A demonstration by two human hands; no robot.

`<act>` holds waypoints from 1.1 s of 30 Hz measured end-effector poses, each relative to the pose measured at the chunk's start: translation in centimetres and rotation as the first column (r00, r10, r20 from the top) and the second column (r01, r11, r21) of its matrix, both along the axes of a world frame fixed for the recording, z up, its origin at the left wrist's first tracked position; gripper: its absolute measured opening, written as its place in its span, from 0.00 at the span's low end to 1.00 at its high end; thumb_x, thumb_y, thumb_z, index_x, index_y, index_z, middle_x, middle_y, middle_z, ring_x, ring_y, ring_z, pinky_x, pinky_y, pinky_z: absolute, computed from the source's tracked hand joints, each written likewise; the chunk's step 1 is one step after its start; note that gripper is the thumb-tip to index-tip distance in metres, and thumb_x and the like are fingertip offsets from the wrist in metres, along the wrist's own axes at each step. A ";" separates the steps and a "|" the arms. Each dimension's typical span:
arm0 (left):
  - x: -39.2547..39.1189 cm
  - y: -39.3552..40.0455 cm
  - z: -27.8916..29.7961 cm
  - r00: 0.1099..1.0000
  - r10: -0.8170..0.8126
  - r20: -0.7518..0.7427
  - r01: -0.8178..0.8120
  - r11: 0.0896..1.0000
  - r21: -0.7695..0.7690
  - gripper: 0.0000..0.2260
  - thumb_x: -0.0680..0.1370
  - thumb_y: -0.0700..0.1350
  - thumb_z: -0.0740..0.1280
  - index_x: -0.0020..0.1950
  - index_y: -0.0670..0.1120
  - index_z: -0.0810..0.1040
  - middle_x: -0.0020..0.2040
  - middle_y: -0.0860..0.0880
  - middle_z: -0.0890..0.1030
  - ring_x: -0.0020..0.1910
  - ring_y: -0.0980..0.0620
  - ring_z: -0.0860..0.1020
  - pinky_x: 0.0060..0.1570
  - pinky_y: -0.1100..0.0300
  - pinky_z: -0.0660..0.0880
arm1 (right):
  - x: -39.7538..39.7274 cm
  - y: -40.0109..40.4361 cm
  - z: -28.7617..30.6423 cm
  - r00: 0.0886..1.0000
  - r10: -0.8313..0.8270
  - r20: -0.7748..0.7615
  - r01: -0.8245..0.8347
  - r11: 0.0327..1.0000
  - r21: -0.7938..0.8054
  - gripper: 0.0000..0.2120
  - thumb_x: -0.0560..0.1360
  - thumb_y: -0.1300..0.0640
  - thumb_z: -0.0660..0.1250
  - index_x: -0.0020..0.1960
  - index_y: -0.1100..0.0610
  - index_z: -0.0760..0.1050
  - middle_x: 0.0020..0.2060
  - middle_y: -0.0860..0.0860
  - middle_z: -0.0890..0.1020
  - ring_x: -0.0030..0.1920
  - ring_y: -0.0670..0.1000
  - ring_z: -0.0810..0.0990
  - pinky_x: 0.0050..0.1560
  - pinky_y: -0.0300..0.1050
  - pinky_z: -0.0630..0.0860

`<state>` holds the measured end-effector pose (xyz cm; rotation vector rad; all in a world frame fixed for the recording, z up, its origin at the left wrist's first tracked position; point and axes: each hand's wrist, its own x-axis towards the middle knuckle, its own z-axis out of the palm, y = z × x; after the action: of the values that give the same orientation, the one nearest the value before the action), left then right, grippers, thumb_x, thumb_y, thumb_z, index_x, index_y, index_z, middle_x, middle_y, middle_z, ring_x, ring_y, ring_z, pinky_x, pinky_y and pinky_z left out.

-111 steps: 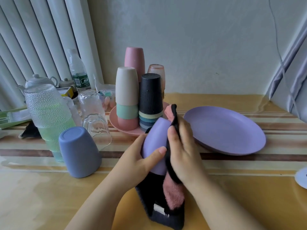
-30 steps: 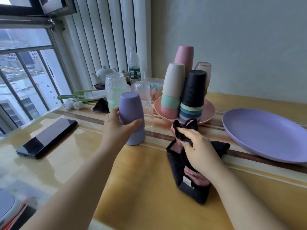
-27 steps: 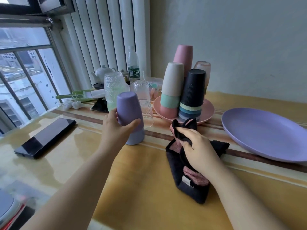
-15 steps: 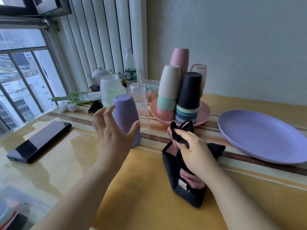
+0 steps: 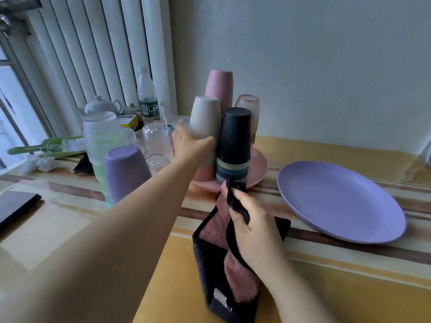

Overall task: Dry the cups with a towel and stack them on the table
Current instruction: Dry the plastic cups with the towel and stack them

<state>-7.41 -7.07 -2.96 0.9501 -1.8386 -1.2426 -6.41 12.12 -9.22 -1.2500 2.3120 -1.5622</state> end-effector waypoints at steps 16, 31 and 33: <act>-1.6 -2.8 -0.2 0.998 0.005 0.059 0.008 0.975 -0.222 0.29 0.65 0.54 0.74 0.60 0.45 0.67 0.55 0.47 0.72 0.52 0.46 0.73 0.55 0.49 0.74 | -0.3 -0.3 -0.7 1.000 0.012 0.023 -0.011 0.999 -0.047 0.22 0.76 0.69 0.61 0.66 0.52 0.73 0.55 0.28 0.70 0.55 0.20 0.66 0.54 0.18 0.59; -1.6 -2.2 0.8 0.996 -0.036 -0.080 0.017 0.973 -0.230 0.35 0.64 0.58 0.69 0.68 0.50 0.63 0.59 0.52 0.69 0.55 0.50 0.71 0.57 0.52 0.71 | -0.1 -0.3 -0.6 0.999 0.024 0.047 -0.024 1.000 0.006 0.22 0.77 0.67 0.60 0.67 0.49 0.71 0.56 0.27 0.69 0.56 0.20 0.64 0.55 0.17 0.58; -1.5 -2.1 1.2 0.991 -0.052 -0.122 0.024 0.975 -0.221 0.35 0.65 0.57 0.70 0.68 0.49 0.63 0.59 0.52 0.69 0.55 0.51 0.71 0.56 0.54 0.71 | -0.1 -0.3 -0.6 0.998 0.024 0.050 -0.025 1.000 0.014 0.22 0.77 0.67 0.60 0.67 0.49 0.71 0.56 0.27 0.69 0.56 0.20 0.64 0.56 0.17 0.58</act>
<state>-8.92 -9.17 -1.75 0.7022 -1.8544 -1.0706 -6.47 11.77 -9.87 -1.2172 2.2648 -1.5482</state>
